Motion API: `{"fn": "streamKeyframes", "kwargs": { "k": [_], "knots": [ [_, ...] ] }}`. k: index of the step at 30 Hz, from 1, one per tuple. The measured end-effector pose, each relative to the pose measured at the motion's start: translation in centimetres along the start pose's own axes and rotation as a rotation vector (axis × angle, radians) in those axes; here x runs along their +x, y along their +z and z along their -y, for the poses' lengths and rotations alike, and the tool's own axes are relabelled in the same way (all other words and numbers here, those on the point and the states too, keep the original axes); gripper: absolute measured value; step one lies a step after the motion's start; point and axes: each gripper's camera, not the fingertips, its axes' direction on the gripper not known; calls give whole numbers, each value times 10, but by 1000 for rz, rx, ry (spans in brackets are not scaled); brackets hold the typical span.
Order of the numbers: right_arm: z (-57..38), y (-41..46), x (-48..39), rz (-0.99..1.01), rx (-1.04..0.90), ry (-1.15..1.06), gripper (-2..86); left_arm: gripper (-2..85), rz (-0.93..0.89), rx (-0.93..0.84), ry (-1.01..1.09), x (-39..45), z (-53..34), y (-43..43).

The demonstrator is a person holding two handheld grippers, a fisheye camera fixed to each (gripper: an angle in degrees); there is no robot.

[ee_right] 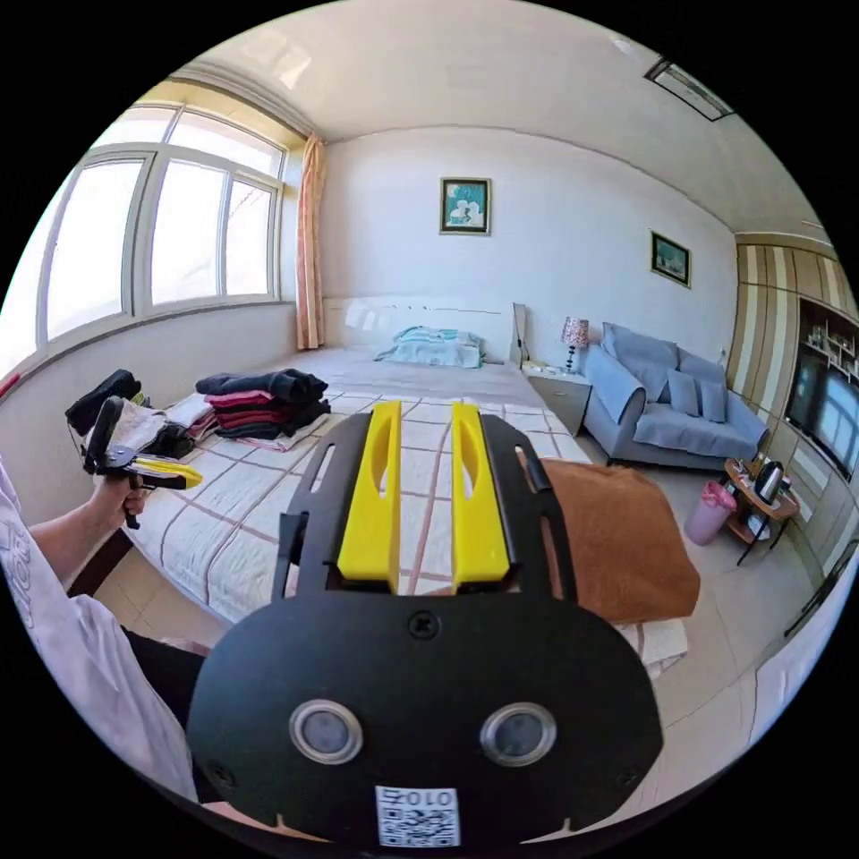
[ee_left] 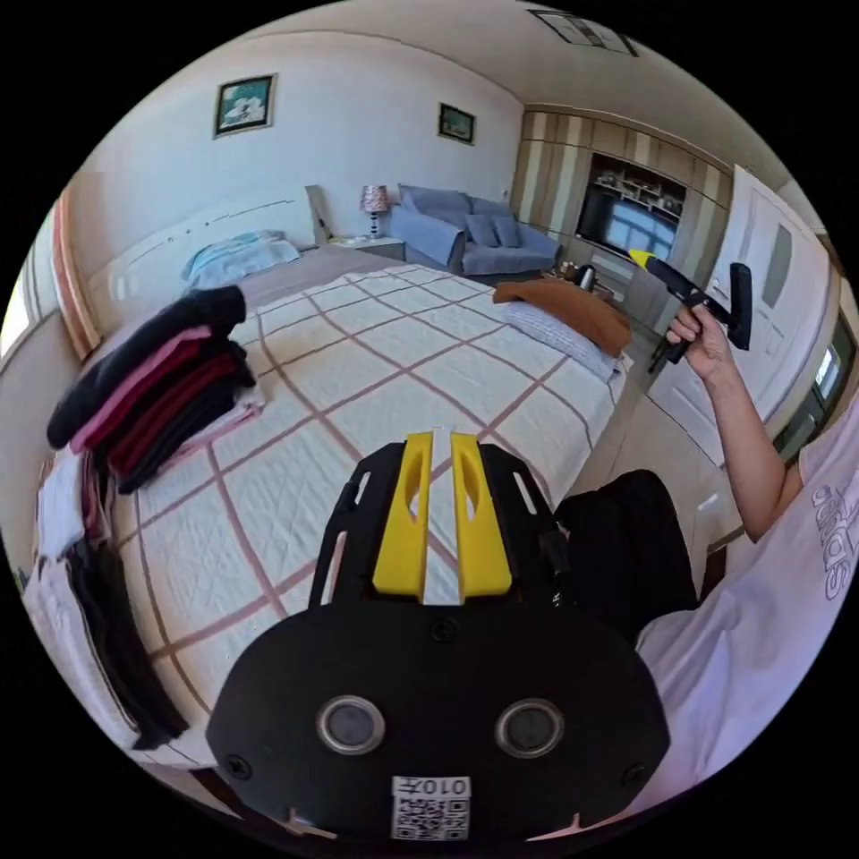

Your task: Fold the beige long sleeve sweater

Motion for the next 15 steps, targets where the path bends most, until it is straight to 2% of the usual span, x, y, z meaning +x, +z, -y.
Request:
{"fn": "streamKeyframes", "kwargs": {
  "k": [2, 4, 9, 12, 15],
  "knots": [
    [0, 3, -29, -52, -11, -74, 84, 12, 28, 45, -102, -17, -28, -21],
    [-11, 6, -47, -73, -19, -71, 83, 6, 85, 196, -193, -31, -60, -55],
    [-41, 11, -87, -25, -58, 33, 88, 16, 238, 366, -190, -61, -101, -124],
    [-40, 10, -110, 34, -66, 47, 95, 46, 196, 434, -249, -98, -130, -147],
    [-35, 10, -133, 75, -37, 56, 93, 69, 98, 372, -353, -143, -158, -147]
  ]
}}
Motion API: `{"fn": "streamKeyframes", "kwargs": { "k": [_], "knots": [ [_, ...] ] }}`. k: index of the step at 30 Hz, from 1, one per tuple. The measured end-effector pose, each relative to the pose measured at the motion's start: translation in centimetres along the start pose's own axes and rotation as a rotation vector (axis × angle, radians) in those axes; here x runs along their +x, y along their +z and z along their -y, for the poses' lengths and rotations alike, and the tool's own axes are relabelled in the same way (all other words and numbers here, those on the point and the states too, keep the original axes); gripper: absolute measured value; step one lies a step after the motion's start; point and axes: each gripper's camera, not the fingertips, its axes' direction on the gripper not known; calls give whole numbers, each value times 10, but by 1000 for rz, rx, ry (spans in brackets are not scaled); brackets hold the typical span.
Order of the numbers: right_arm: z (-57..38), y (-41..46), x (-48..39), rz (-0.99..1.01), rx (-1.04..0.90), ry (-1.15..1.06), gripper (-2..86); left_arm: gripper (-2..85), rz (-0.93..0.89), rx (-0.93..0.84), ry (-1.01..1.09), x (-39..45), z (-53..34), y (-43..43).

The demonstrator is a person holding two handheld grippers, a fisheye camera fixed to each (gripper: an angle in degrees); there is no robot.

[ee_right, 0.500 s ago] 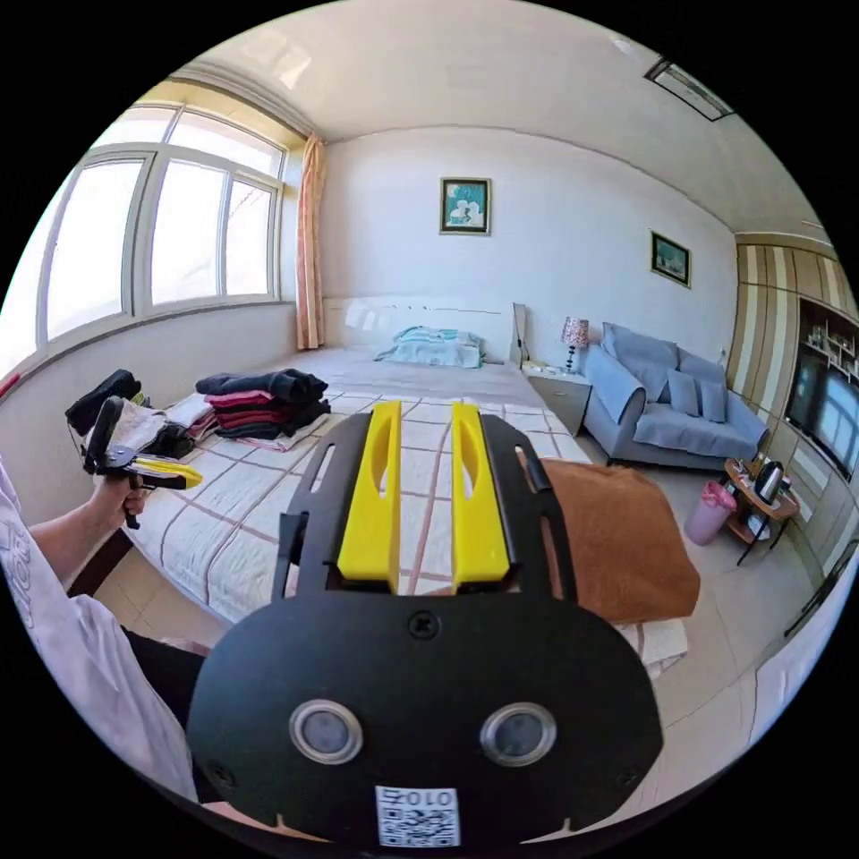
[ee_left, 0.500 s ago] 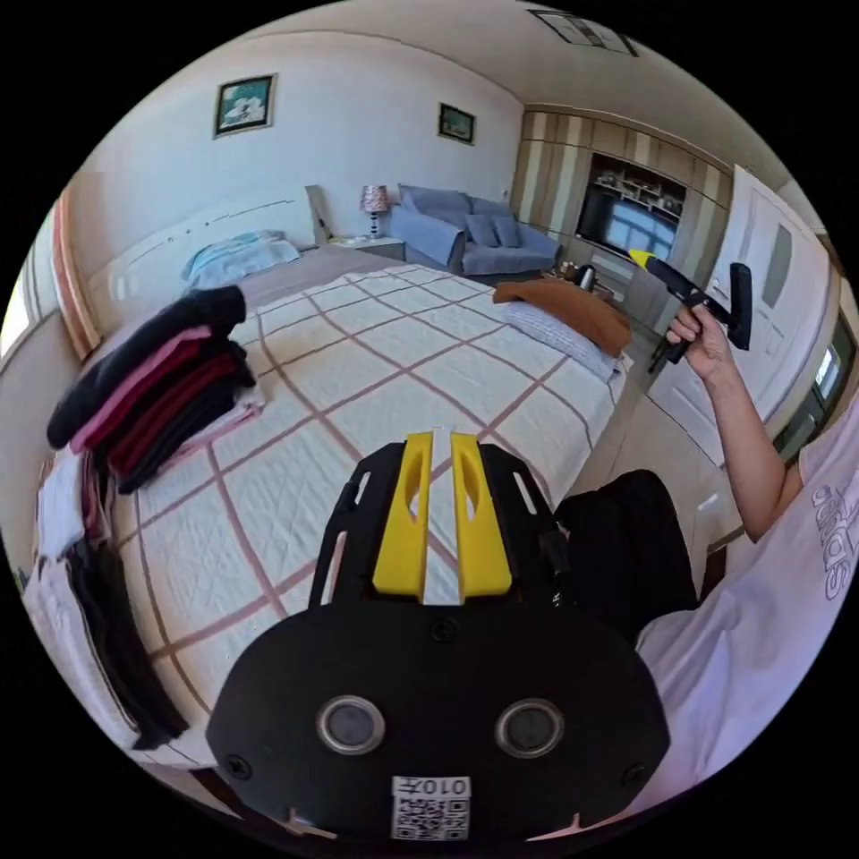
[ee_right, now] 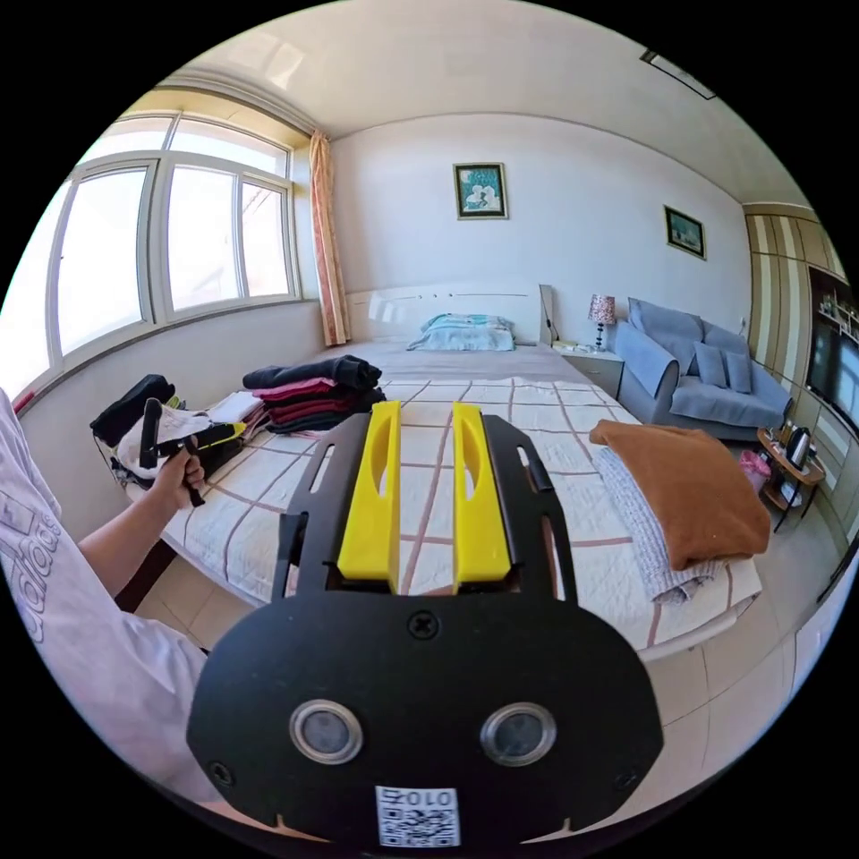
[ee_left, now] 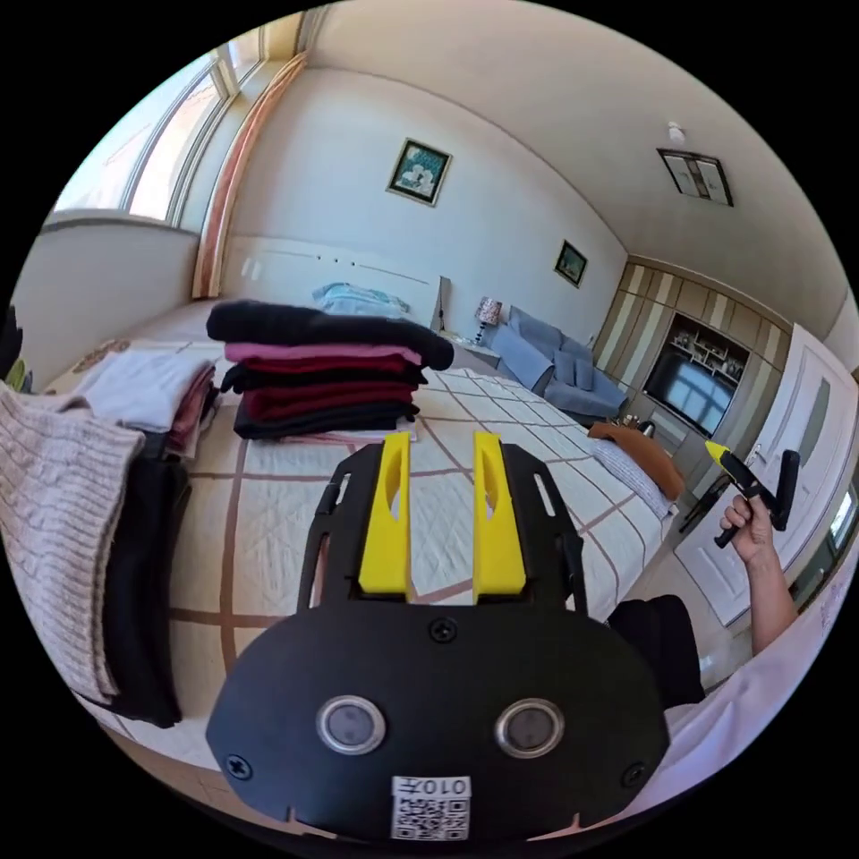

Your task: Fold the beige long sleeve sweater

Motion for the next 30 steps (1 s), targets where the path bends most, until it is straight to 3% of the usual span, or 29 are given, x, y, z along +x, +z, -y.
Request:
{"fn": "streamKeyframes", "kwargs": {
  "k": [3, 5, 10, 14, 16, 19, 22, 25, 30],
  "knots": [
    [2, 22, -25, 91, -31, -5, 90, 75, -40, -73, -86, -36, -12, -20],
    [2, 50, -47, 150, -88, -36, 90, 83, 50, -37, -31, -39, -19, -54],
    [14, 91, -90, 262, -135, -133, 89, 126, 639, -180, 127, -58, -47, -161],
    [29, 112, -107, 332, -140, -184, 89, 143, 869, -117, 4, -92, -62, -258],
    [32, 116, -111, 367, -132, -182, 89, 165, 850, -7, -249, -140, -70, -330],
    [34, 118, -116, 406, -128, -188, 89, 209, 744, 130, -469, -206, -92, -385],
    [34, 113, -117, 388, -131, -217, 88, 240, 606, 143, -673, -267, -114, -405],
    [31, 107, -106, 365, -127, -201, 86, 241, 421, 214, -715, -292, -126, -406],
    [29, 103, -77, 360, -136, -146, 80, 215, 638, 207, -707, -292, -117, -404]
  ]
}}
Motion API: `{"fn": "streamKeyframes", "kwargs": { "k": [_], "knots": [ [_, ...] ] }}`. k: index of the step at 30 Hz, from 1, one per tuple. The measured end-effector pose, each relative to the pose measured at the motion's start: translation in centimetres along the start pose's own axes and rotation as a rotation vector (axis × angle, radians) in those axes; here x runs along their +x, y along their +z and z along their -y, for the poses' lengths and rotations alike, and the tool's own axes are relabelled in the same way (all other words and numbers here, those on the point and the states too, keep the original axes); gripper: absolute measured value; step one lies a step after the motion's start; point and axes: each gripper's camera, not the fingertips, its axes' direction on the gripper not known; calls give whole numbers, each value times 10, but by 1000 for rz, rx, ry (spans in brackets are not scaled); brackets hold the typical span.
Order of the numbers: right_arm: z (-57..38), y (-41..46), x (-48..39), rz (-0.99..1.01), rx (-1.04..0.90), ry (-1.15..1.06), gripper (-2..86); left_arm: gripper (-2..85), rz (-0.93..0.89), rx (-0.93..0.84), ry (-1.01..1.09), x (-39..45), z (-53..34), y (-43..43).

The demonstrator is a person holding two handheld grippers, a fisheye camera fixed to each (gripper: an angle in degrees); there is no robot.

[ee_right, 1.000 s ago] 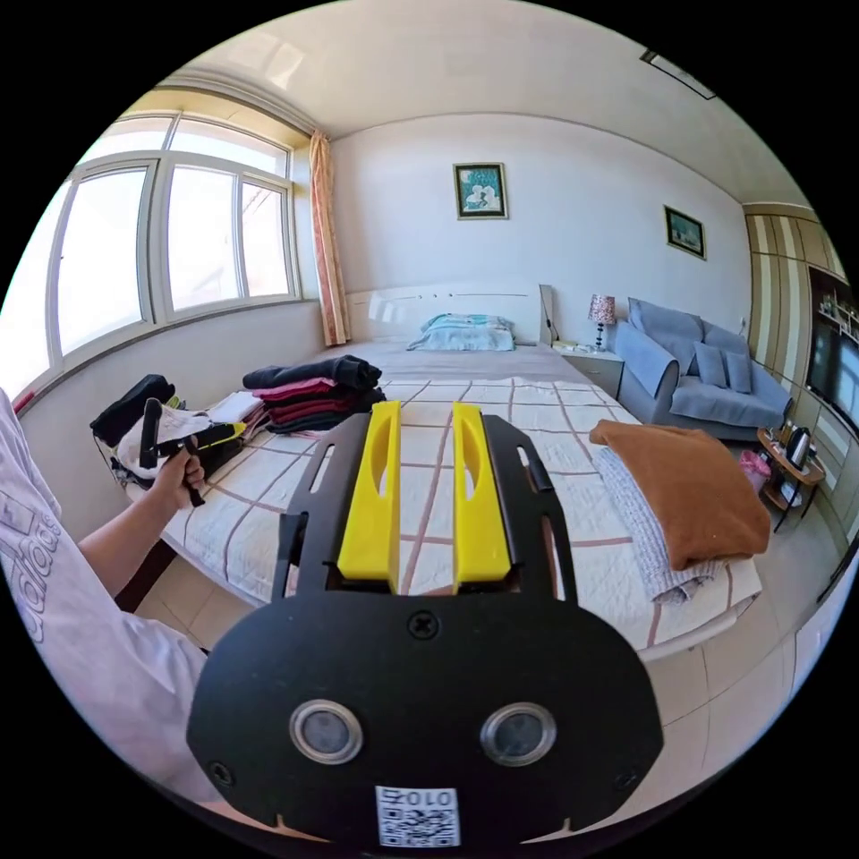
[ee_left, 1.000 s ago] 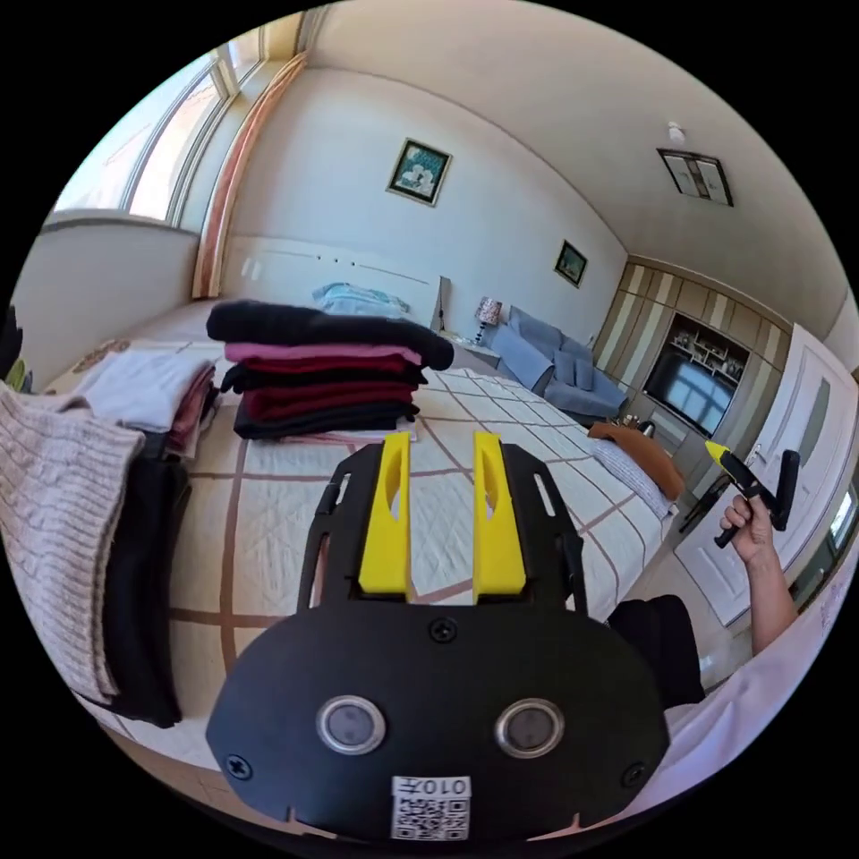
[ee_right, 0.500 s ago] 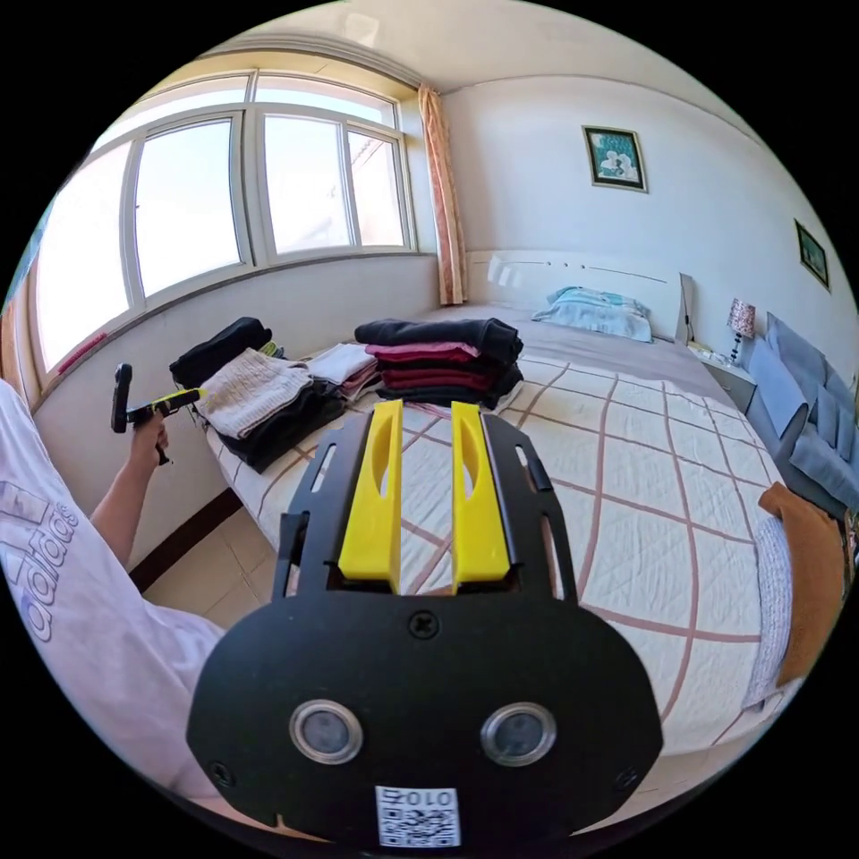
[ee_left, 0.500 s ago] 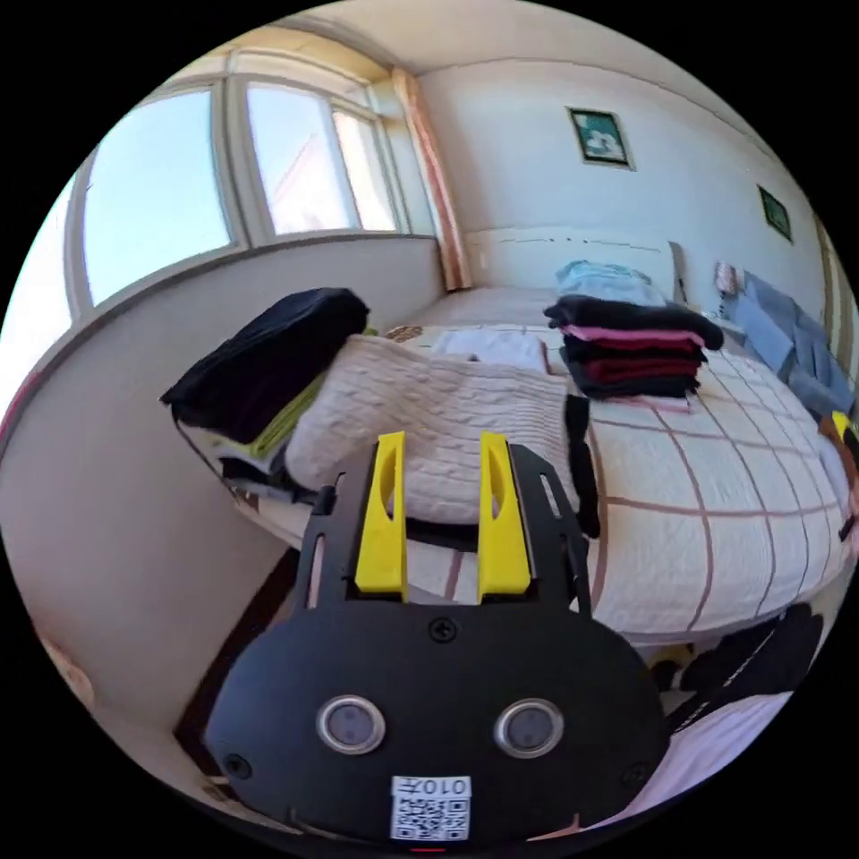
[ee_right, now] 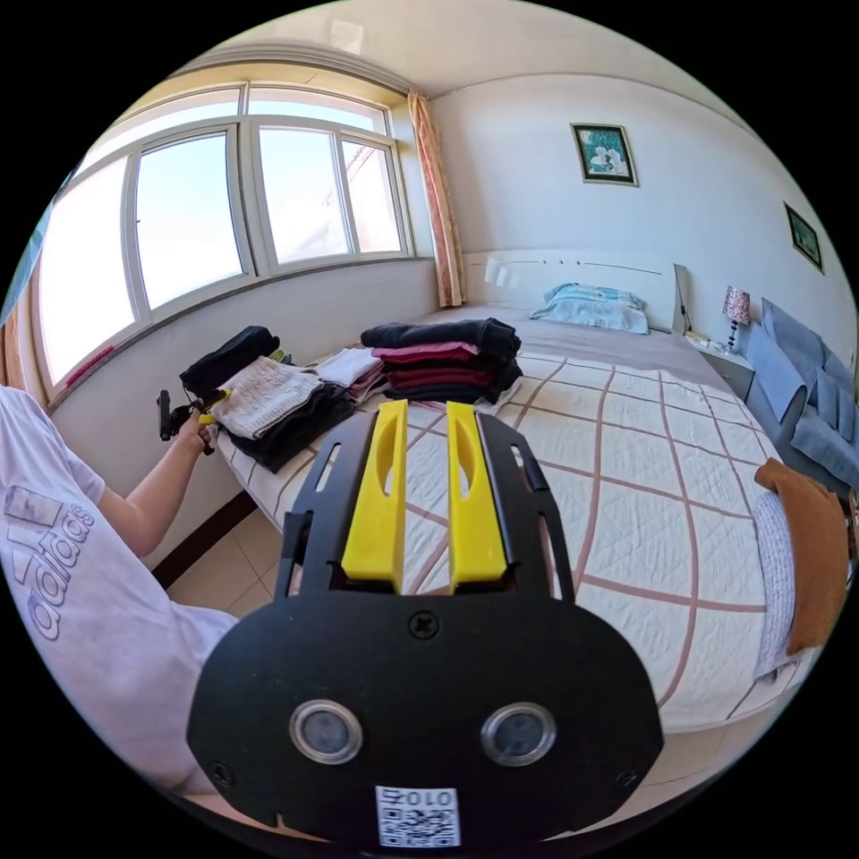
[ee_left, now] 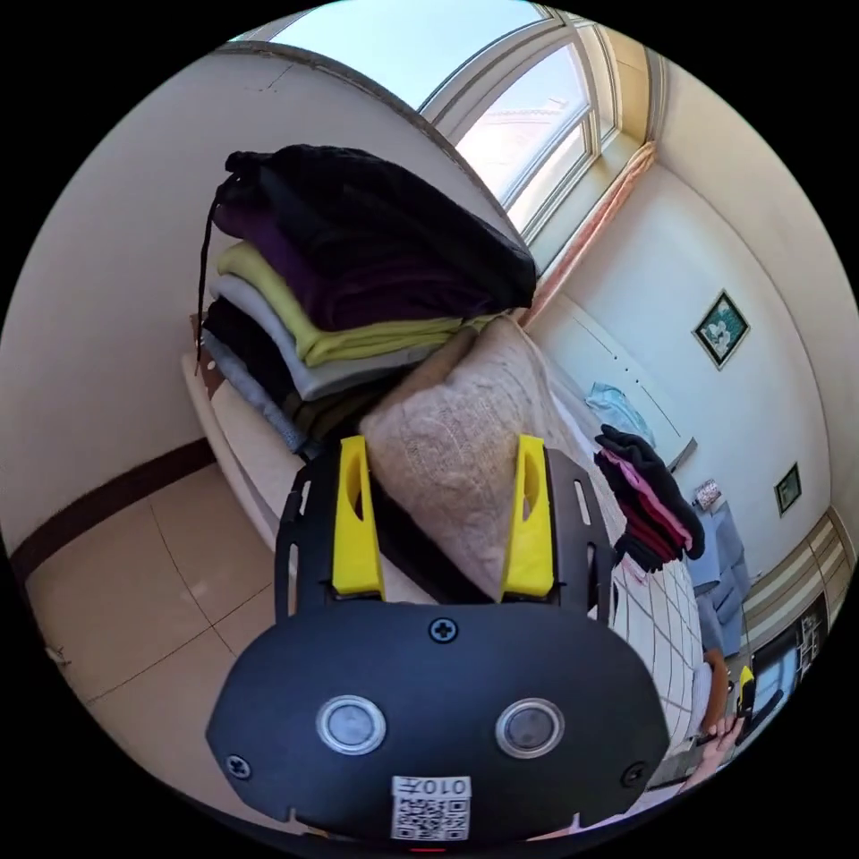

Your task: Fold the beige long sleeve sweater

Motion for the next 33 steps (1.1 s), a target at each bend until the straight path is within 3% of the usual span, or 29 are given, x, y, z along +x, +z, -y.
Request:
{"fn": "streamKeyframes", "kwargs": {
  "k": [6, 11, 17, 20, 24, 25, 28, 33],
  "knots": [
    [-8, -11, 25, -3, 26, 33, 74, 161, -93, 133, -108, -2, -9, -18],
    [-9, -21, 54, 8, 63, 71, 71, 128, -179, 284, 306, 120, -15, -63],
    [-5, -32, 85, -16, 95, 106, 72, 120, -433, 383, 831, 311, -83, -98],
    [-8, -34, 101, -56, 76, 122, 78, 126, -576, 235, 1080, 376, -165, -84],
    [-18, -26, 132, -29, 5, 193, 97, 132, -634, -354, 1326, 417, -285, -5],
    [-20, -20, 141, -20, -25, 216, 106, 132, -706, -427, 1309, 414, -298, 1],
    [-18, 1, 162, 47, -91, 254, 118, 127, -855, -405, 1167, 396, -292, 0],
    [20, 52, 171, 206, -124, 212, 127, 122, -891, -427, 1022, 368, -252, 21]
  ]
}}
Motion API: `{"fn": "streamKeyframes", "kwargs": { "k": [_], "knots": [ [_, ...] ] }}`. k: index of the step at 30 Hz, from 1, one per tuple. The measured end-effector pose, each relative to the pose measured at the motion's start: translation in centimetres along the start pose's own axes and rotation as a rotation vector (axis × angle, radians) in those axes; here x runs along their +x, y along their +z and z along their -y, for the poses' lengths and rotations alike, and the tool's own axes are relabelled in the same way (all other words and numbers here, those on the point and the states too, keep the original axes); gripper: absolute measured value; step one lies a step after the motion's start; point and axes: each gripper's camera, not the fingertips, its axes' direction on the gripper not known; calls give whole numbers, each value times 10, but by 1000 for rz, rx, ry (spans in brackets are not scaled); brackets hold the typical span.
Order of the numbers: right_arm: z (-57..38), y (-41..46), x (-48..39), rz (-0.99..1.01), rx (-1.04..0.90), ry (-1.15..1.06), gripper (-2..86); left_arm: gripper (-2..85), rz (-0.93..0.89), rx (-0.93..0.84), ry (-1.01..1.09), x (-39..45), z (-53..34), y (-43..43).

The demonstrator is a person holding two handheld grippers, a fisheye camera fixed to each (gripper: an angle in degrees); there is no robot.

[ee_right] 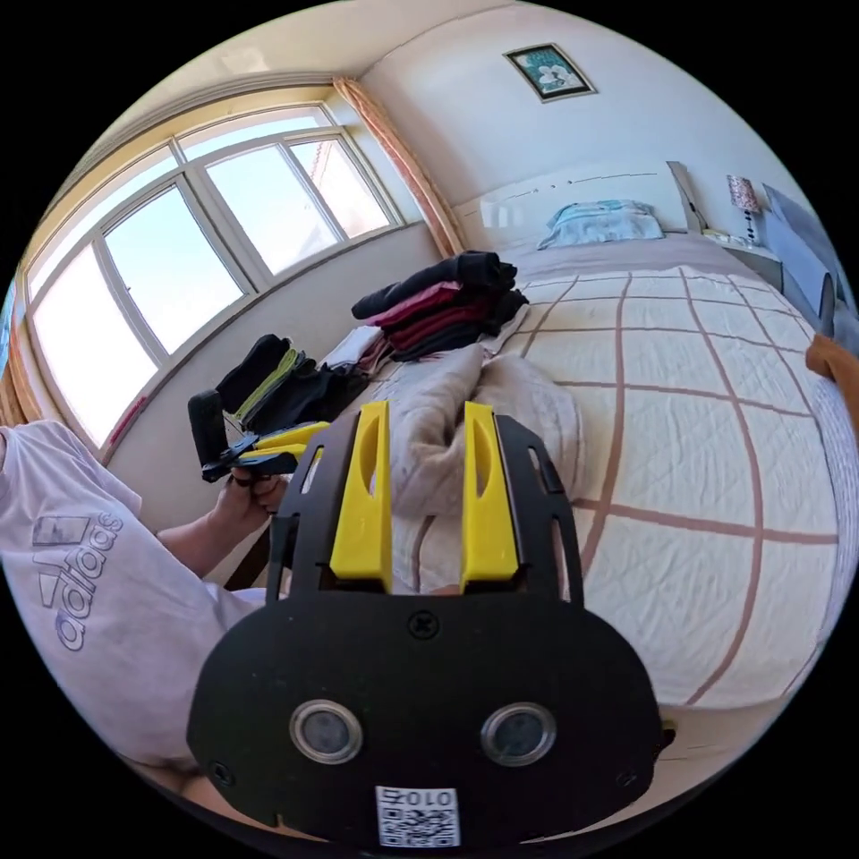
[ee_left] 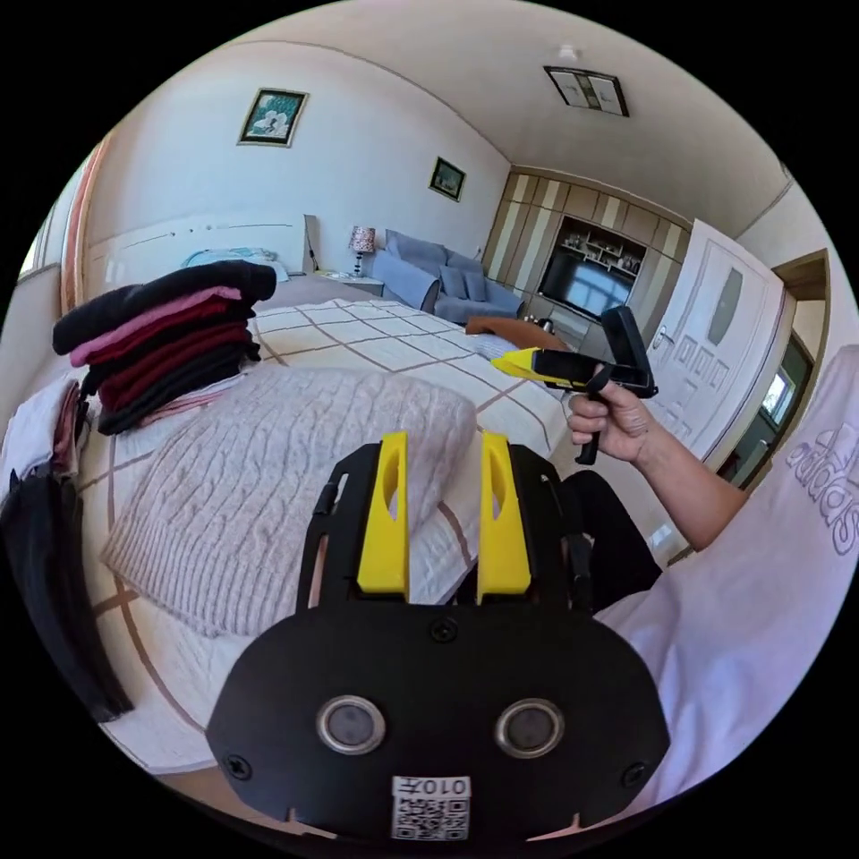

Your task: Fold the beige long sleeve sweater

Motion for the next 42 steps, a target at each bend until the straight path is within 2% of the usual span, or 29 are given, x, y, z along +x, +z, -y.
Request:
{"fn": "streamKeyframes", "kwargs": {
  "k": [3, 7, 11, 14, 15, 18, 20, 23, 24, 29, 32, 36, 39, 42],
  "knots": [
    [50, 33, -1, 8, -78, -74, 133, 119, 100, 58, -70, -27, -6, -26],
    [129, 101, 16, -5, -322, -108, 148, 121, 159, 119, -107, -54, -11, -49],
    [176, 181, 53, 50, -616, -15, 145, 132, 195, 91, -93, -66, -10, -53],
    [179, 215, 64, 117, -724, 36, 115, 149, 170, 39, -170, -86, -14, -50],
    [180, 214, 61, 123, -717, 32, 109, 155, 157, 19, -210, -96, -16, -50],
    [179, 170, 15, 123, -503, -153, 88, 170, 136, -18, -293, -120, -18, -55],
    [157, 129, -44, 131, -396, -468, 82, 178, 99, 9, -336, -133, -15, -63],
    [103, 105, -94, 121, -368, -747, 78, 184, -30, 79, -406, -150, -4, -78],
    [93, 104, -99, 140, -372, -768, 77, 185, -58, 82, -408, -151, 1, -82],
    [33, 124, -97, 322, -384, -659, 74, 164, -35, -17, -423, -135, -6, -80],
    [16, 133, -99, 367, -413, -648, 75, 107, 77, -19, -545, -135, -38, -86],
    [23, 118, -89, 430, -361, -611, 75, 66, 31, -16, -598, -141, -76, -97],
    [45, 109, -80, 354, -347, -521, 100, 56, 51, -65, -564, -137, -89, -99],
    [71, 107, -91, 254, -306, -455, 128, 49, 97, -71, -388, -118, -73, -94]
  ]
}}
